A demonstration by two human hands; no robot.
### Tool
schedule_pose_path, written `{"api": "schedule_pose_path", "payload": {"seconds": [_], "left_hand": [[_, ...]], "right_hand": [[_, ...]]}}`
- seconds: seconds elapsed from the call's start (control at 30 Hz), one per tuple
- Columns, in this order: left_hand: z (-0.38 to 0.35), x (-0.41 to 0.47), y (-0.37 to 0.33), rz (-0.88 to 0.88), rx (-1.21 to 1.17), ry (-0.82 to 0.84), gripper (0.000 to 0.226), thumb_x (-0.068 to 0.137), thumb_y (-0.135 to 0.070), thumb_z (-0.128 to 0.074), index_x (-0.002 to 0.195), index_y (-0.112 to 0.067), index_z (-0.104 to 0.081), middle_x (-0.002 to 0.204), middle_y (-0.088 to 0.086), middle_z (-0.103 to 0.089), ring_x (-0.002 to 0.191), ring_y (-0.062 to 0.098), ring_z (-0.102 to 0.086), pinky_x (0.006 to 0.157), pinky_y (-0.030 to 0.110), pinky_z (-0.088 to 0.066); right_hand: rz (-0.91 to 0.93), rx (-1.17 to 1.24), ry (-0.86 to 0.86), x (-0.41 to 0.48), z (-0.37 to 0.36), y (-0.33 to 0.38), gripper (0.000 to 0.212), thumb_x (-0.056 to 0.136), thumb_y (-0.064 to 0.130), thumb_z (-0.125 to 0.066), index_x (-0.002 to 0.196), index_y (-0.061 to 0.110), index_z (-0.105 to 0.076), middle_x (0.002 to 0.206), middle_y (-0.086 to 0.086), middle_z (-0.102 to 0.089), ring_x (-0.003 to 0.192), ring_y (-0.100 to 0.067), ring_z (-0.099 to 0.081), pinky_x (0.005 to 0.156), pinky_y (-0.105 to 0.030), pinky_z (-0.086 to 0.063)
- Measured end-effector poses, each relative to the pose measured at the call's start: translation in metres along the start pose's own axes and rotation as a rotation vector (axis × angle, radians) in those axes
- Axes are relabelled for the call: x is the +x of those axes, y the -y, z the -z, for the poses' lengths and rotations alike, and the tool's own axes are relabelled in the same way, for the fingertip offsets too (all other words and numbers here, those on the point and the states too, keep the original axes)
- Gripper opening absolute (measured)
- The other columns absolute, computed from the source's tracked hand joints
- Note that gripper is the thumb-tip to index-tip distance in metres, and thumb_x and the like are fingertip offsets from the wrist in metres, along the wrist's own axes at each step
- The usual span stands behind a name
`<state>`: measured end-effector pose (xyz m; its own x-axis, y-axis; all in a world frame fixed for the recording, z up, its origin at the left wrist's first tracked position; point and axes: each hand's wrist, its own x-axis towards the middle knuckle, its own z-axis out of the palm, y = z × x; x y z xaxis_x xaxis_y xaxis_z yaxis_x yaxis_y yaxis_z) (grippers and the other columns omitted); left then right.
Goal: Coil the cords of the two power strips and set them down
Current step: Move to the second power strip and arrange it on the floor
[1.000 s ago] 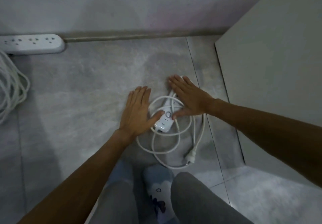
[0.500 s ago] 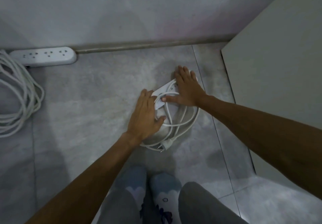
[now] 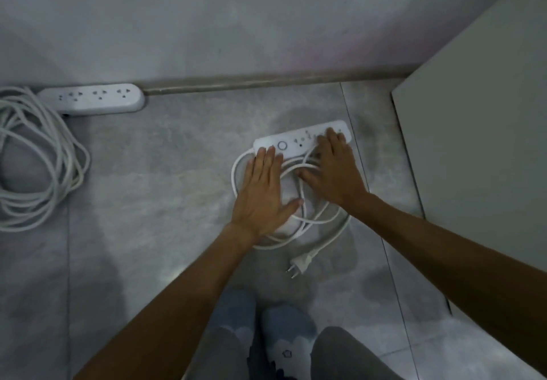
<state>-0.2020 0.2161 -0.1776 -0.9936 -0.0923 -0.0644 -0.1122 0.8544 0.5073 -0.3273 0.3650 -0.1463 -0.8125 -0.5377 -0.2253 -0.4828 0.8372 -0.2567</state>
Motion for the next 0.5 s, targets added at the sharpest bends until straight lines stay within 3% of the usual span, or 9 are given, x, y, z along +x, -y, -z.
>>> {"api": "schedule_pose_path", "payload": {"seconds": [0.07,0.2,0.3,0.5], "left_hand": [[0.006,0.022,0.007,0.017,0.048,0.026,0.107,0.082,-0.074,-0.038,0.154,0.000,-0.011,0.162,0.021,-0.005,0.151,0.033,-0.001,0.122,0.050,-0.005],[0.024,0.067,0.017,0.022,0.128,0.109,0.118,0.074,-0.083,-0.029,0.155,0.000,-0.004,0.164,0.017,0.000,0.151,0.030,0.005,0.122,0.047,0.001],[0.040,0.109,0.027,0.031,0.187,0.150,0.113,0.081,-0.081,-0.034,0.155,-0.003,-0.003,0.164,0.013,0.004,0.151,0.028,0.007,0.120,0.047,0.003],[0.070,0.156,0.048,-0.031,0.260,0.276,0.101,0.088,-0.073,-0.039,0.156,-0.009,-0.002,0.165,0.007,0.004,0.152,0.022,0.005,0.121,0.050,-0.006]], "right_hand": [[0.044,0.005,0.021,-0.007,0.000,-0.008,0.101,0.084,0.065,-0.058,0.153,0.002,-0.019,0.162,-0.024,-0.007,0.150,-0.041,-0.005,0.121,-0.056,-0.011],[0.040,-0.041,0.077,0.019,0.015,-0.015,0.096,0.091,0.070,-0.038,0.156,0.006,-0.008,0.163,-0.021,0.001,0.151,-0.036,0.001,0.122,-0.051,-0.005],[0.026,-0.108,0.066,0.062,0.028,-0.013,0.092,0.092,0.069,-0.028,0.155,0.004,-0.012,0.162,-0.025,-0.005,0.150,-0.040,-0.005,0.121,-0.054,-0.010],[-0.009,-0.229,0.126,0.116,0.036,-0.018,0.091,0.094,0.064,-0.039,0.155,0.005,-0.007,0.163,-0.023,-0.002,0.150,-0.040,-0.006,0.118,-0.055,-0.014]]}}
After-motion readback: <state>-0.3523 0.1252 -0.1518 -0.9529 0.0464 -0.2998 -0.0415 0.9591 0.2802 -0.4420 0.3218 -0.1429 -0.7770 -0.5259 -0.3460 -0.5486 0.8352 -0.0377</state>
